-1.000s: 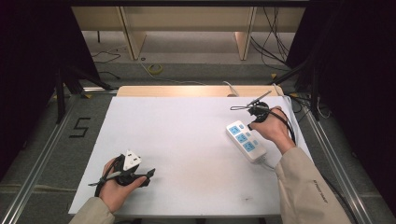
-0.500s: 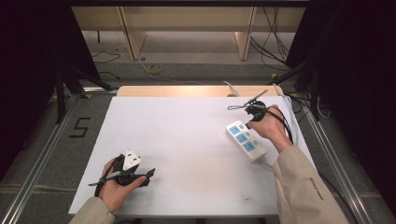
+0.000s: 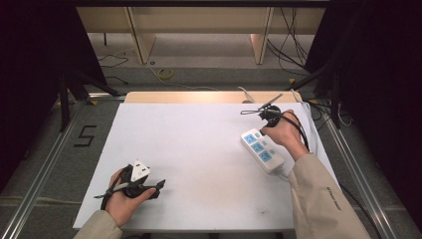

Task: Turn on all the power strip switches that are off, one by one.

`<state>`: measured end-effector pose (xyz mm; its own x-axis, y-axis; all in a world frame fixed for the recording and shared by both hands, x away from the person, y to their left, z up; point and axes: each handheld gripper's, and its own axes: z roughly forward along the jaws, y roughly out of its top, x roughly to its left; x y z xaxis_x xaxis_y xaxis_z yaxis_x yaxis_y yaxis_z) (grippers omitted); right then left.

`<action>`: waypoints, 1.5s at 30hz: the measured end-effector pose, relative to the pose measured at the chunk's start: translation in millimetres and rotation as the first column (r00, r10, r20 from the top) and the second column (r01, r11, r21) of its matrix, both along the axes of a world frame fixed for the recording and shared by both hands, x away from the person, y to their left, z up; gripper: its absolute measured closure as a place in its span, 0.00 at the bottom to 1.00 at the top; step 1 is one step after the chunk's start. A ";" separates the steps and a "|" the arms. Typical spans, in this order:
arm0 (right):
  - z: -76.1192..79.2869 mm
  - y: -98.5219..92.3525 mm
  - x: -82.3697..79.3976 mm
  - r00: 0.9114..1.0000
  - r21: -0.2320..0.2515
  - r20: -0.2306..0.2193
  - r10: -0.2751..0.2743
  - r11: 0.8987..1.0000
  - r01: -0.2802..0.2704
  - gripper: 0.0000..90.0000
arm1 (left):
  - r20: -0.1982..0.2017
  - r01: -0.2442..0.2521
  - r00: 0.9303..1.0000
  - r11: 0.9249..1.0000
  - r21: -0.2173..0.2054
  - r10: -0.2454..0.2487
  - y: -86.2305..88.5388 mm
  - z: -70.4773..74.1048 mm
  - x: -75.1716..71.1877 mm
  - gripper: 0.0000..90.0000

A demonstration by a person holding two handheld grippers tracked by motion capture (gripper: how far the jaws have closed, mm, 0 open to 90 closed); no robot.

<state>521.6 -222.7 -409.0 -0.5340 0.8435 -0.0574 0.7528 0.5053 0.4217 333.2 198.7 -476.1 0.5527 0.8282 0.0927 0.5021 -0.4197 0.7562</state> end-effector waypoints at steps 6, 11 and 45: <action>-3.1 1.1 2.5 1.000 0.001 -0.011 -0.011 1.000 0.011 1.00 | -0.001 0.000 1.000 1.000 -0.002 0.000 -0.1 0.1 0.1 0.31; -4.0 1.9 5.0 1.000 0.009 -0.011 -0.021 1.000 0.021 1.00 | -0.001 0.000 1.000 1.000 -0.002 0.000 0.1 0.1 0.0 0.31; -17.4 11.4 19.2 0.999 0.013 -0.024 -0.028 1.000 0.029 1.00 | -0.003 0.006 1.000 1.000 -0.005 -0.006 -0.4 -0.2 0.4 0.31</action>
